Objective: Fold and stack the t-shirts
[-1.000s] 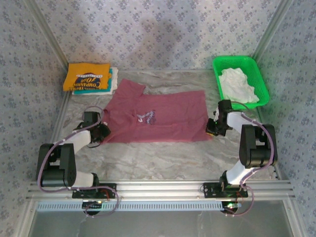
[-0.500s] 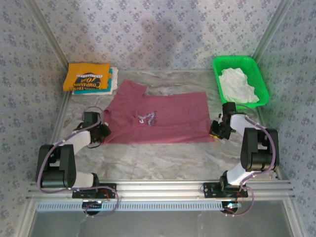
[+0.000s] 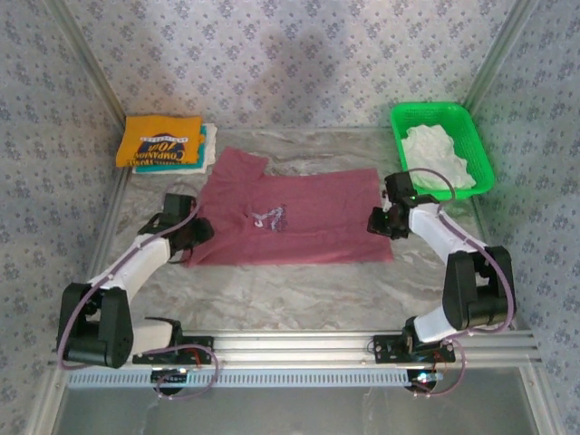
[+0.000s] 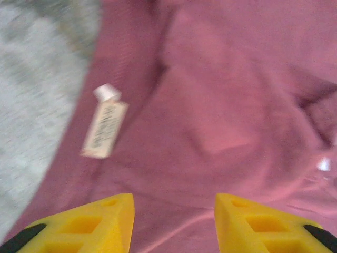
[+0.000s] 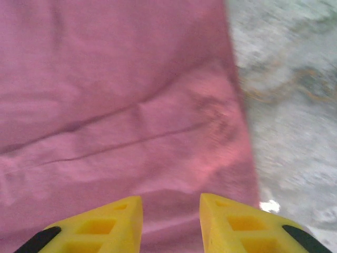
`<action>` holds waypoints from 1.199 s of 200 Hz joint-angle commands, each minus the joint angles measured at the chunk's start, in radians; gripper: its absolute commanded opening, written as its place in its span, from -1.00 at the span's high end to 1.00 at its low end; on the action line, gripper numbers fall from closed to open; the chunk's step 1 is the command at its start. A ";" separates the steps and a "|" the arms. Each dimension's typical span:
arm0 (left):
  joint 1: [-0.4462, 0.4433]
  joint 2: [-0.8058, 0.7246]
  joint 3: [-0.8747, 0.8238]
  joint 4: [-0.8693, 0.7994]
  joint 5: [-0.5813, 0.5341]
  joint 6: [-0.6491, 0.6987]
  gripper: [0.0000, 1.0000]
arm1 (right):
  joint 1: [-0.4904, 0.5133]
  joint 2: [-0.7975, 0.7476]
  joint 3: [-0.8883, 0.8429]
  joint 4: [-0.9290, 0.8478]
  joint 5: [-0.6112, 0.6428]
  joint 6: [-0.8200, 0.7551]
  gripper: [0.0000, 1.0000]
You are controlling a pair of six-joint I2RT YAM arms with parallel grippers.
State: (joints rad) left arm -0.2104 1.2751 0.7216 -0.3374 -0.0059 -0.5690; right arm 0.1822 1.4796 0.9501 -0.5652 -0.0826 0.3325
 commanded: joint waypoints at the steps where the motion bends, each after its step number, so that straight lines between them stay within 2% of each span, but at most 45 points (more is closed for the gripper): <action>1: -0.056 0.085 0.071 -0.009 -0.009 0.073 0.13 | 0.099 0.056 0.062 0.031 -0.056 -0.116 0.30; 25: -0.096 0.198 0.155 -0.014 0.002 0.115 0.13 | 0.257 0.187 0.204 -0.027 -0.118 -0.334 0.26; 47: -0.106 0.247 0.182 -0.001 -0.003 0.109 0.13 | 0.359 0.317 0.347 -0.085 -0.105 -0.500 0.17; 60: -0.107 0.242 0.173 0.009 -0.010 0.093 0.12 | 0.389 0.387 0.420 -0.120 -0.101 -0.581 0.15; 92: -0.098 0.200 0.120 0.043 -0.014 0.083 0.13 | 0.433 0.462 0.463 -0.042 -0.066 -0.705 -0.07; 121: -0.073 0.185 0.085 0.041 -0.008 0.074 0.13 | 0.470 0.524 0.503 -0.071 -0.016 -0.786 -0.12; 163: -0.034 0.176 0.045 0.073 0.019 0.060 0.13 | 0.476 0.597 0.562 -0.114 0.016 -0.831 0.01; 191: -0.026 0.180 0.034 0.086 0.024 0.057 0.13 | 0.482 0.598 0.544 -0.080 0.049 -0.842 0.10; 207: -0.022 0.183 0.028 0.090 0.020 0.057 0.13 | 0.484 0.599 0.541 -0.079 0.059 -0.841 0.27; 223: -0.015 0.184 0.017 0.096 0.014 0.055 0.13 | 0.483 0.594 0.538 -0.071 0.071 -0.828 0.34; 240: -0.003 0.185 0.003 0.106 0.008 0.055 0.13 | 0.473 0.584 0.533 -0.060 0.066 -0.815 0.35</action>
State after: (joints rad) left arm -0.2325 1.4731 0.7490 -0.2504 0.0063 -0.5022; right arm 0.6628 2.0651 1.4780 -0.6250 -0.0513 -0.4873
